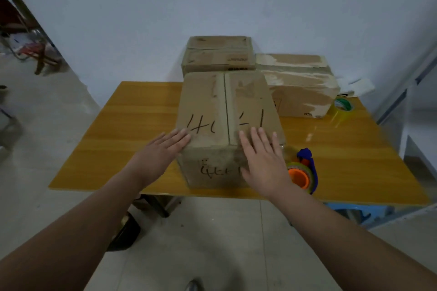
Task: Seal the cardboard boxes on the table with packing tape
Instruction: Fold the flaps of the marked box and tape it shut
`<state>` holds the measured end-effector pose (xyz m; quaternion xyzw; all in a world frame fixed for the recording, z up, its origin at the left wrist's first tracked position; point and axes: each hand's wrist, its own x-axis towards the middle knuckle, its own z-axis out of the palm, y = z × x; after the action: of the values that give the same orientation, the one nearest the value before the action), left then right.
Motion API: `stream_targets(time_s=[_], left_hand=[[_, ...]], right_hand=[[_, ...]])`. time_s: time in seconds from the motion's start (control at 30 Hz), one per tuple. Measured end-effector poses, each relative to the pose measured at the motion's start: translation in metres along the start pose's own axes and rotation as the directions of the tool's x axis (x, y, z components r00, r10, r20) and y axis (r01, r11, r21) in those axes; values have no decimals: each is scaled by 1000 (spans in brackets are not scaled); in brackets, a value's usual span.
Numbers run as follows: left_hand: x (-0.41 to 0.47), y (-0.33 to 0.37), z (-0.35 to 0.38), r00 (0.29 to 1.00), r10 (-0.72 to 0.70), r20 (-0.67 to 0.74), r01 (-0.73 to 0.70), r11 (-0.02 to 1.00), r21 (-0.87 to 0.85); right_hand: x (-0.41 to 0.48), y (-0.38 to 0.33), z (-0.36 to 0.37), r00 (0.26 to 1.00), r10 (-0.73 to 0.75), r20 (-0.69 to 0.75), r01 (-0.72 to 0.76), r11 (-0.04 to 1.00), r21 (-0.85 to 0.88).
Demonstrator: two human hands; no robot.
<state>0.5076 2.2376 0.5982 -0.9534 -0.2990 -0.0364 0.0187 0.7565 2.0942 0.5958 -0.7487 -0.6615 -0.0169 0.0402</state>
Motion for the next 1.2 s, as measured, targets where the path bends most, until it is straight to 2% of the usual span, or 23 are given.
stream_targets(time_s=[0.1, 0.23, 0.3, 0.37, 0.53, 0.63, 0.83, 0.93, 1.07, 1.13, 1.2], left_hand=[[2, -11, 4, 996, 91, -13, -91, 996, 1], [9, -20, -1, 986, 165, -32, -168, 974, -148], [20, -18, -3, 989, 129, -74, -143, 958, -250], [29, -15, 0, 990, 128, -67, -141, 949, -281], [31, -25, 12, 977, 207, -45, -212, 961, -176], [34, -26, 12, 972, 234, -27, -235, 965, -112], [34, -27, 13, 964, 265, 12, -264, 963, -47], [31, -19, 3, 967, 252, -42, -255, 963, -88], [50, 18, -12, 965, 226, -135, -237, 969, -74], [68, 39, -13, 978, 178, -109, -190, 975, -116], [78, 52, -7, 988, 156, -20, -157, 978, -139]], right_hand=[[7, -39, -2, 990, -143, -8, 143, 990, 3], [36, -71, -12, 992, -6, -129, 15, 997, 72], [52, -78, -10, 992, 33, -123, -24, 997, 78], [60, -83, -3, 996, 17, -87, -16, 1000, 17], [59, -89, 6, 993, -29, -115, 14, 991, -131], [59, -85, 7, 996, -66, -65, 50, 973, -226], [59, -78, 5, 996, -92, 0, 89, 960, -266], [47, -60, -2, 999, 14, -43, -22, 984, -175], [34, -31, -6, 988, 130, -82, -143, 973, -183], [40, -24, -13, 967, 209, -143, -228, 964, -137], [41, -17, -14, 949, 270, -162, -293, 946, -141]])
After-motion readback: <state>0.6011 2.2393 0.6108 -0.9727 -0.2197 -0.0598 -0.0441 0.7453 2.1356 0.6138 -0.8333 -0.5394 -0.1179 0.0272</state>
